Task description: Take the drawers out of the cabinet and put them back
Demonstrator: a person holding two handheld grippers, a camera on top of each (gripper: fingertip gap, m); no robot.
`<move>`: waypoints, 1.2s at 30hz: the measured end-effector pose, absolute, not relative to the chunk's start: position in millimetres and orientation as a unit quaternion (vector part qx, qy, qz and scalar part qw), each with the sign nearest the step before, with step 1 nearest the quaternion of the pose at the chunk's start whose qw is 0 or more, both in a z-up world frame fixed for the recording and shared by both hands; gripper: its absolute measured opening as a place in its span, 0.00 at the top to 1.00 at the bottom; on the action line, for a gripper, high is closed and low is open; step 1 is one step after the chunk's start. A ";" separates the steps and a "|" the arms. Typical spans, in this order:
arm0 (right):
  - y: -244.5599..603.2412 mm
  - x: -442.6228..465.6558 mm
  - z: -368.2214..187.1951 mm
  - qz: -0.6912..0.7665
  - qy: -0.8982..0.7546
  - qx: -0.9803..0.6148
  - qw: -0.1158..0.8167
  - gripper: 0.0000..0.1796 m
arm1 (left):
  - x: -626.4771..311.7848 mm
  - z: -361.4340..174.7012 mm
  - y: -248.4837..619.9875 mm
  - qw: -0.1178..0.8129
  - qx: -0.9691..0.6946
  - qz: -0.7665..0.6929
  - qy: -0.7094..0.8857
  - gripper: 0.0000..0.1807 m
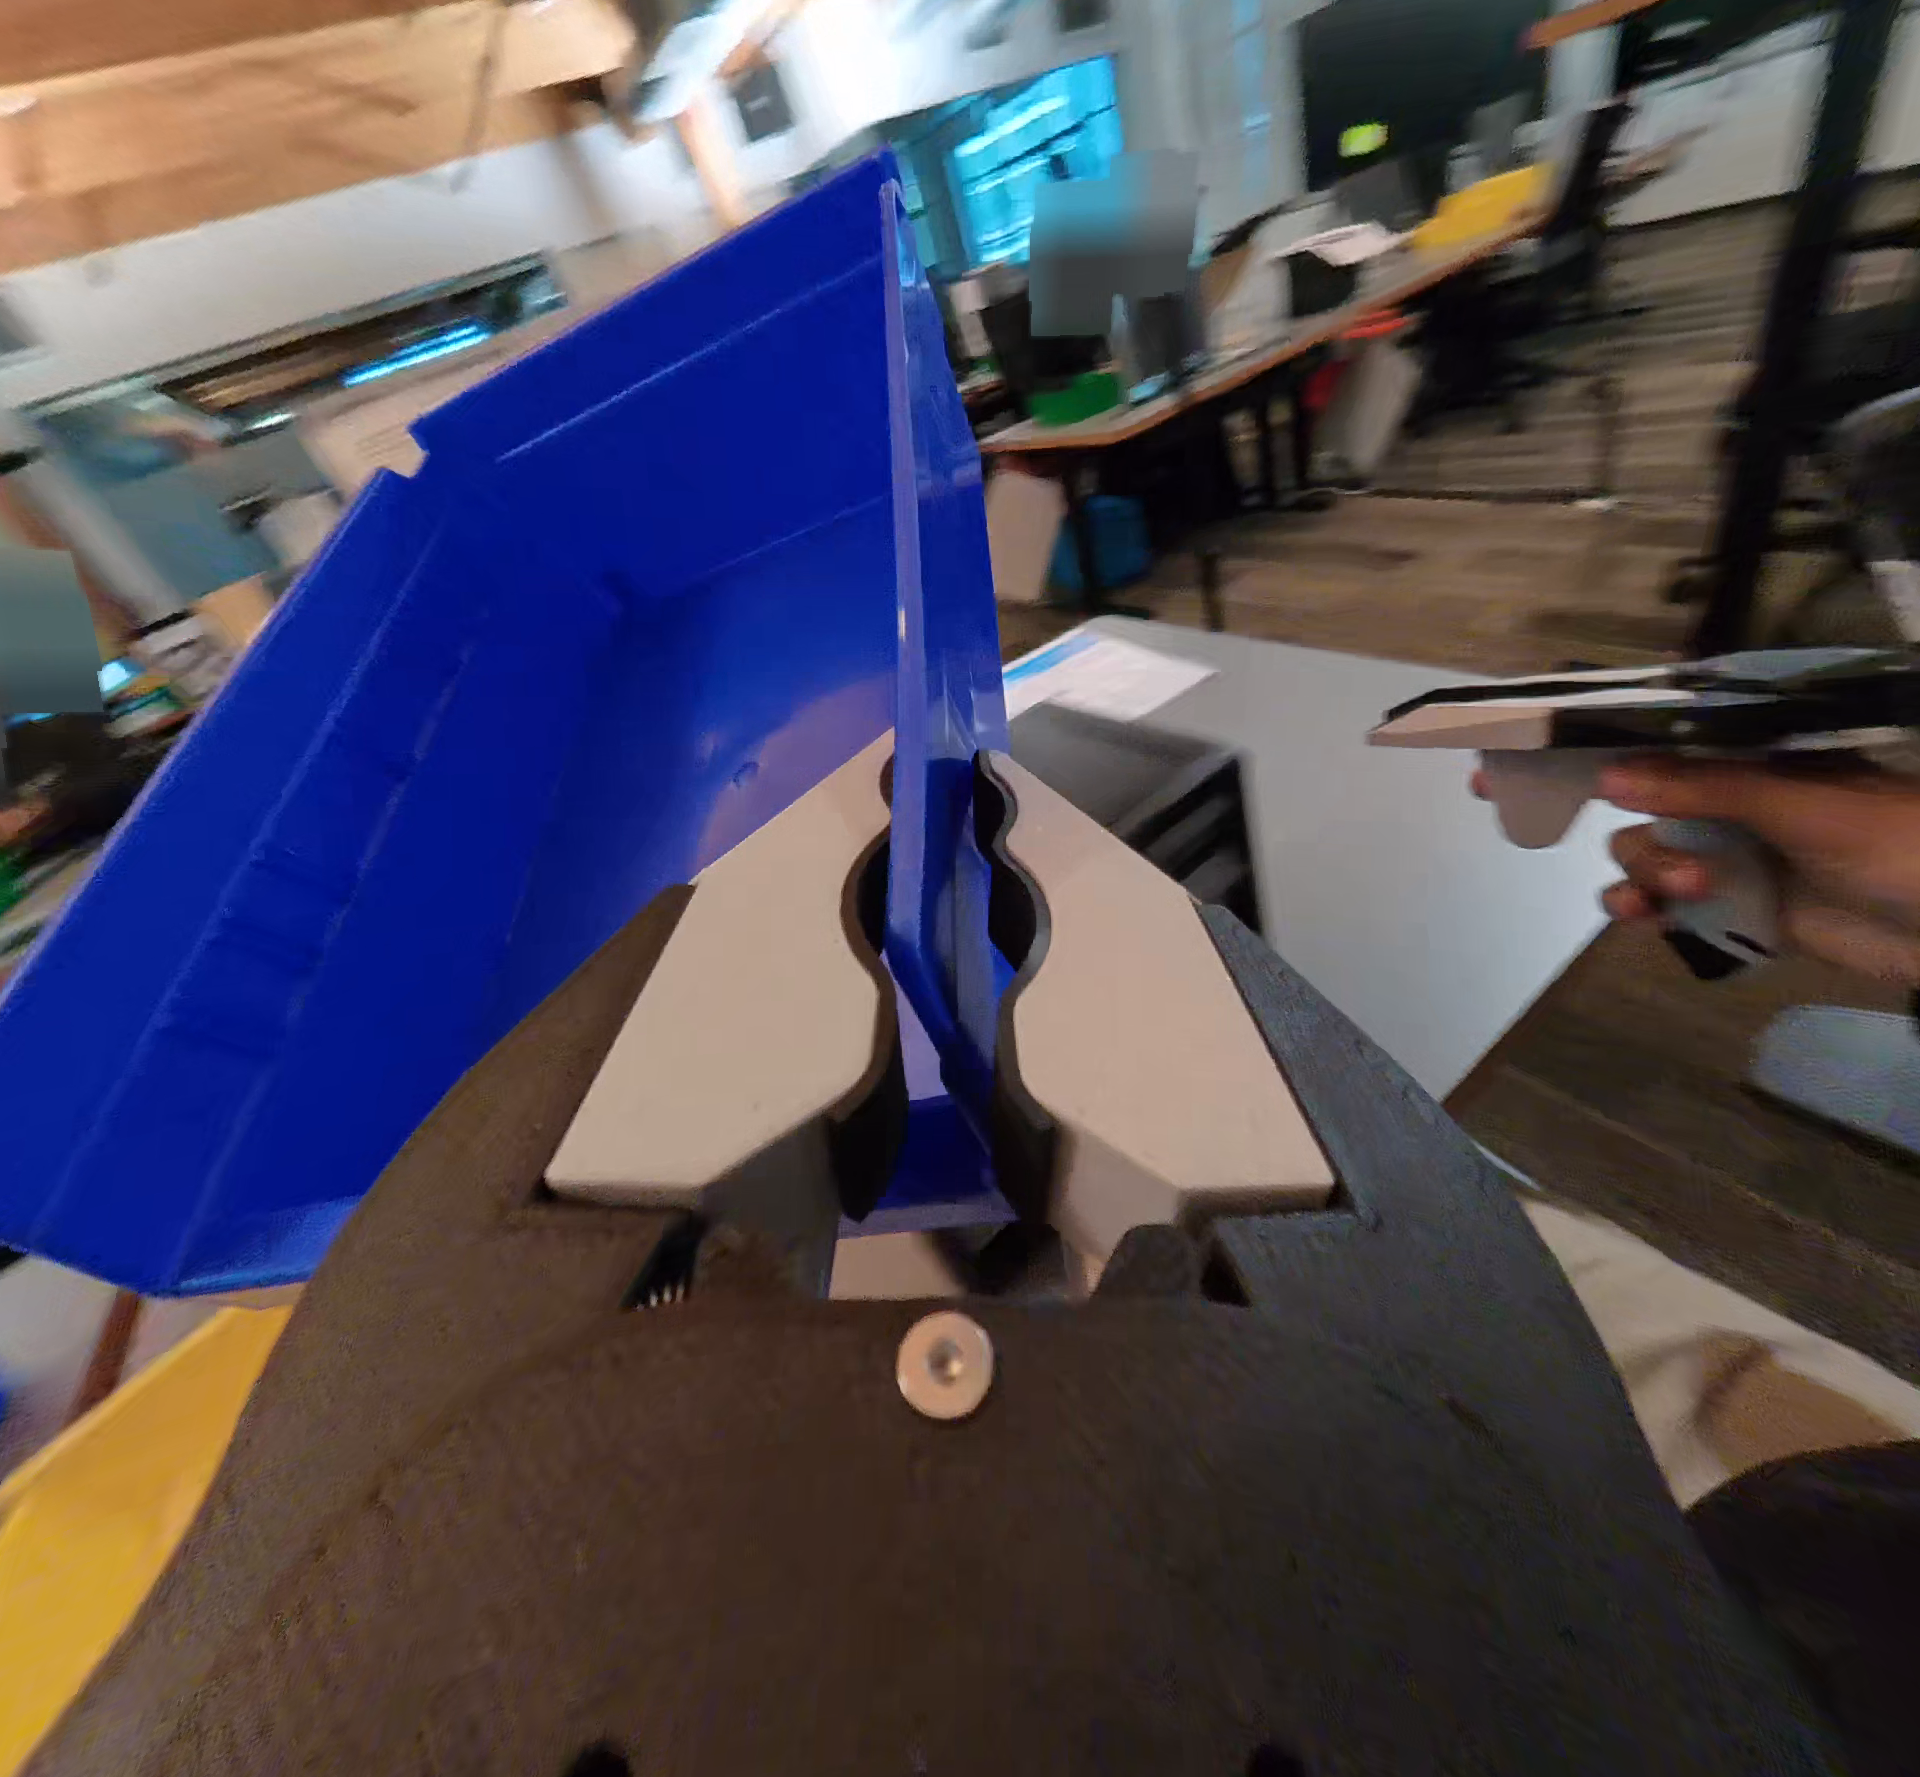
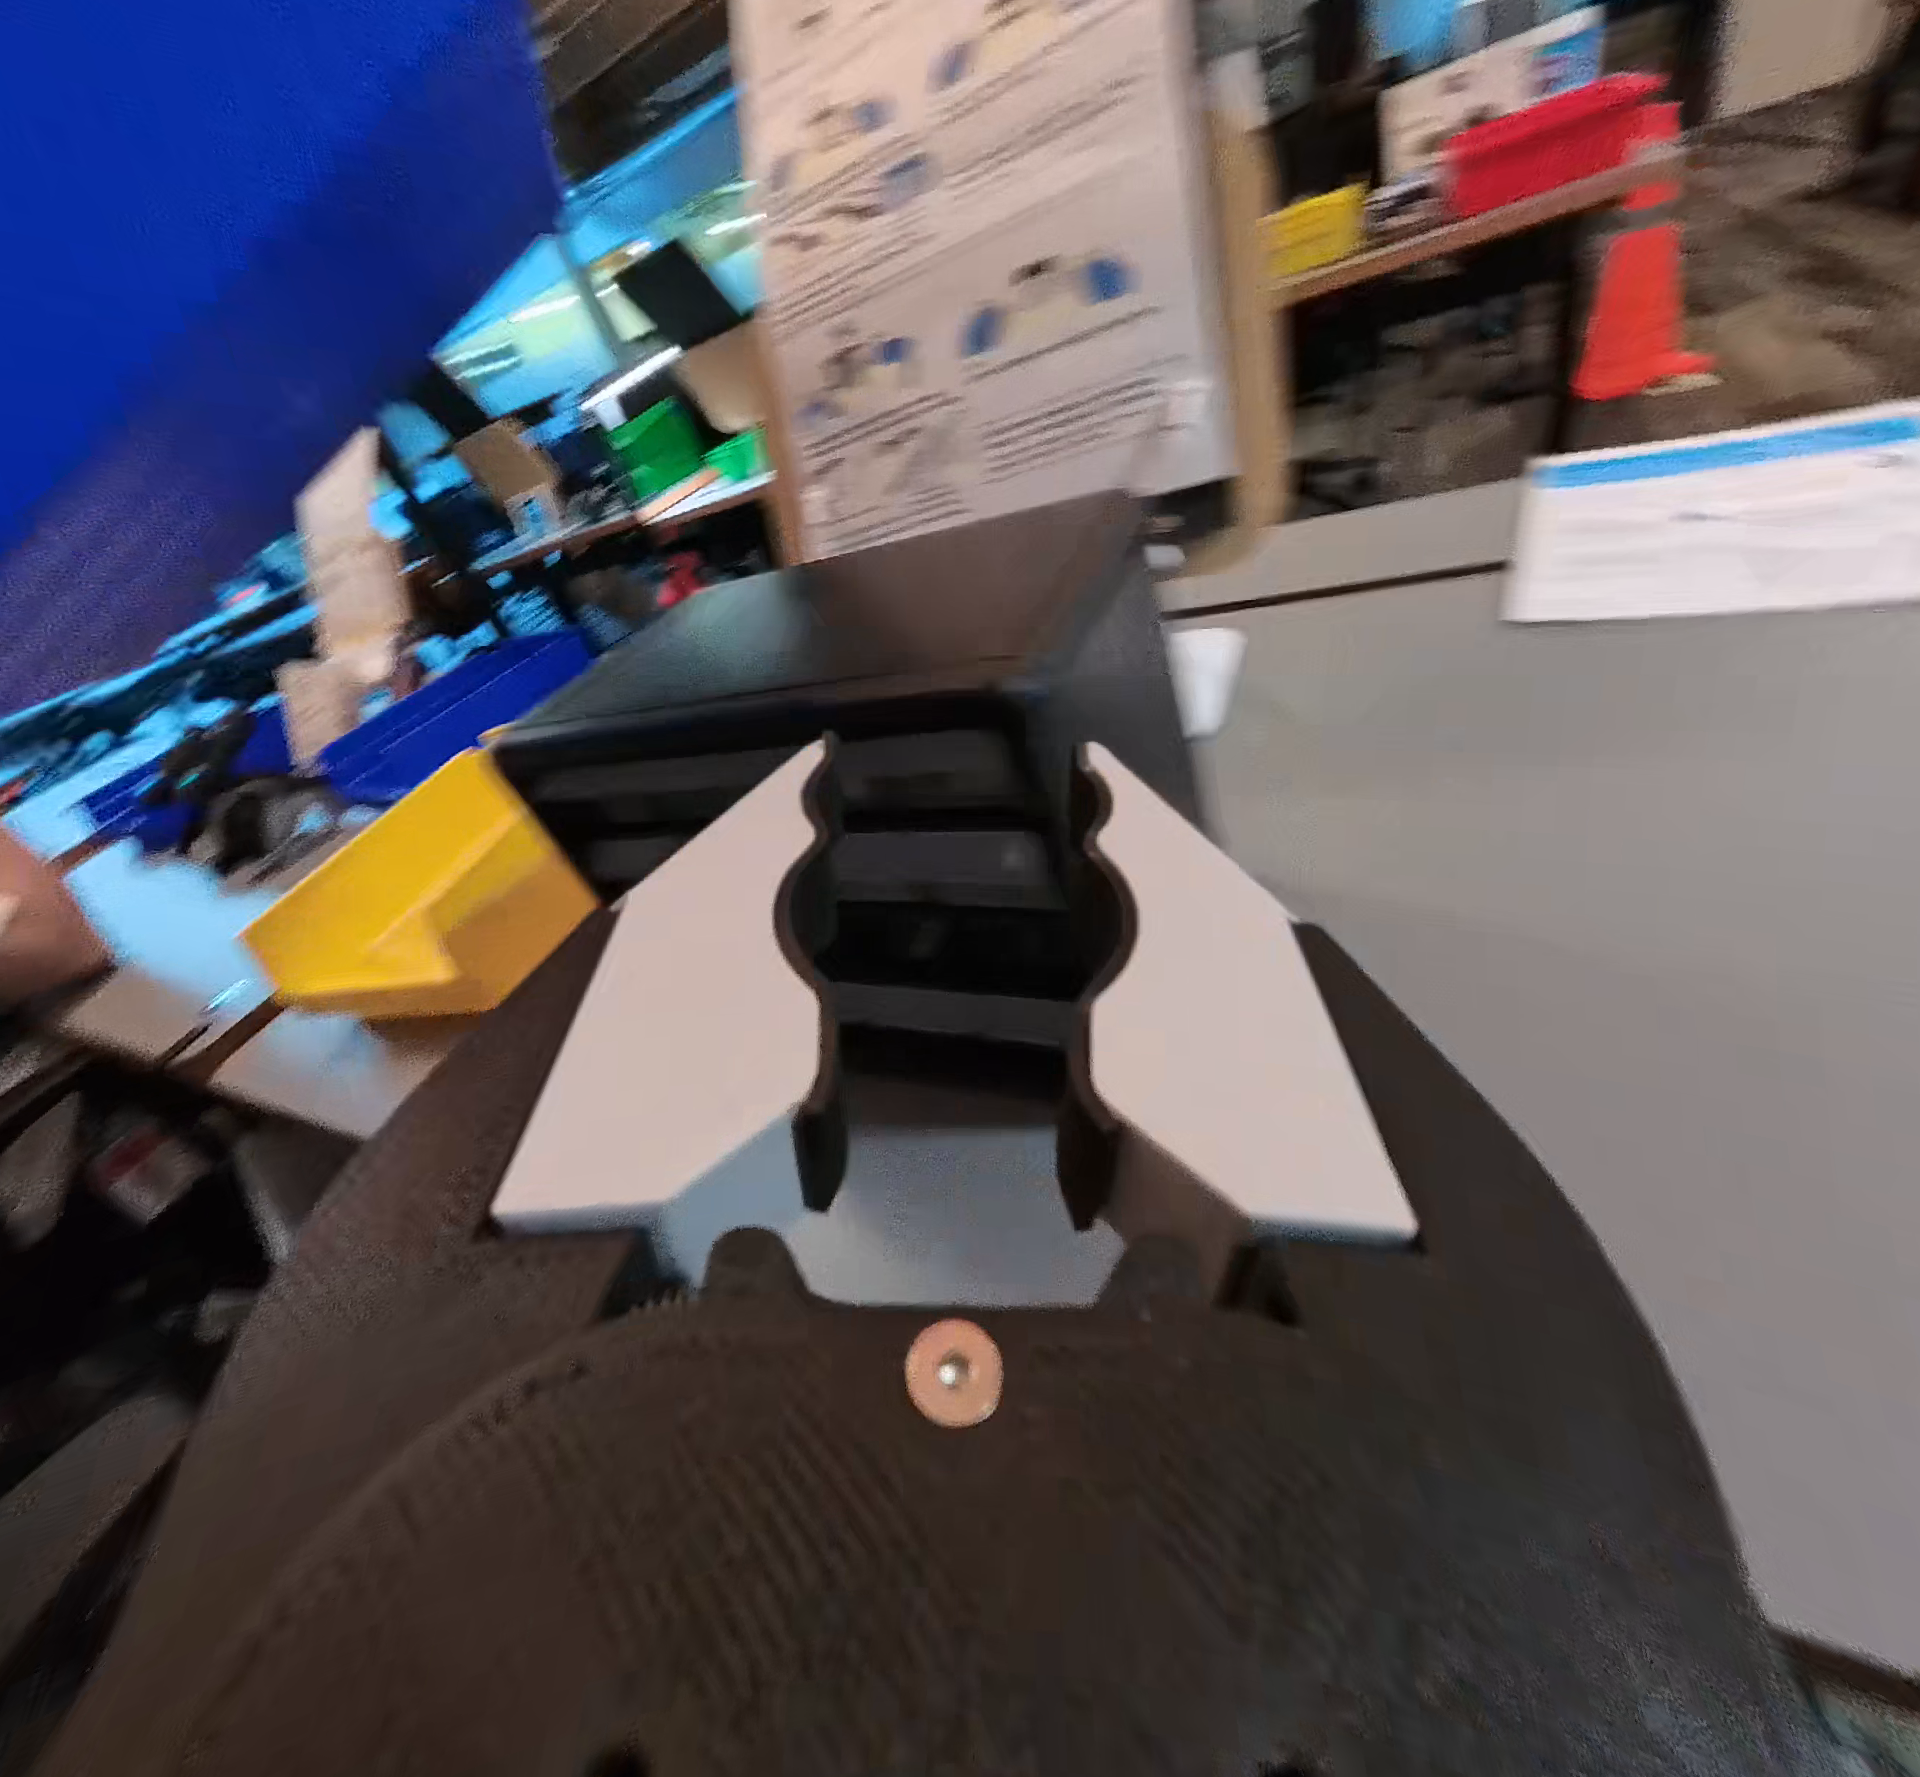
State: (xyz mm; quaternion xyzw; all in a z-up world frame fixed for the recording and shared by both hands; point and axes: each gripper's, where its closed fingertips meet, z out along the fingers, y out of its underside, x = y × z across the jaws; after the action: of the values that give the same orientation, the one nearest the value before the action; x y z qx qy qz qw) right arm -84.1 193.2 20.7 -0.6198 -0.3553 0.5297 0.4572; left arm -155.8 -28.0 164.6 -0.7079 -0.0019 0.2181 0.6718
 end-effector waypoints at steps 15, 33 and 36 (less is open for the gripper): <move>448.1 138.5 -87.5 0.468 -0.018 -0.727 0.502 0.72 | 43.8 -15.3 341.1 0.583 -0.743 0.211 0.250 0.98; 437.1 110.6 -119.8 0.223 -0.181 -0.772 0.567 0.57 | 4.9 -157.2 435.1 0.531 -0.836 0.098 0.094 0.98; 440.6 119.8 -119.8 0.214 -0.164 -0.771 0.577 0.57 | 16.0 -157.0 425.2 0.519 -0.850 0.046 0.080 0.90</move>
State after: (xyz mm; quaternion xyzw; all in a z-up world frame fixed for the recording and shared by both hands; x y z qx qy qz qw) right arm 119.8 440.6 -119.8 -0.7710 -0.1636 0.2142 0.5770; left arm 16.0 425.2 -157.0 -0.8500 0.0803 0.0463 0.5186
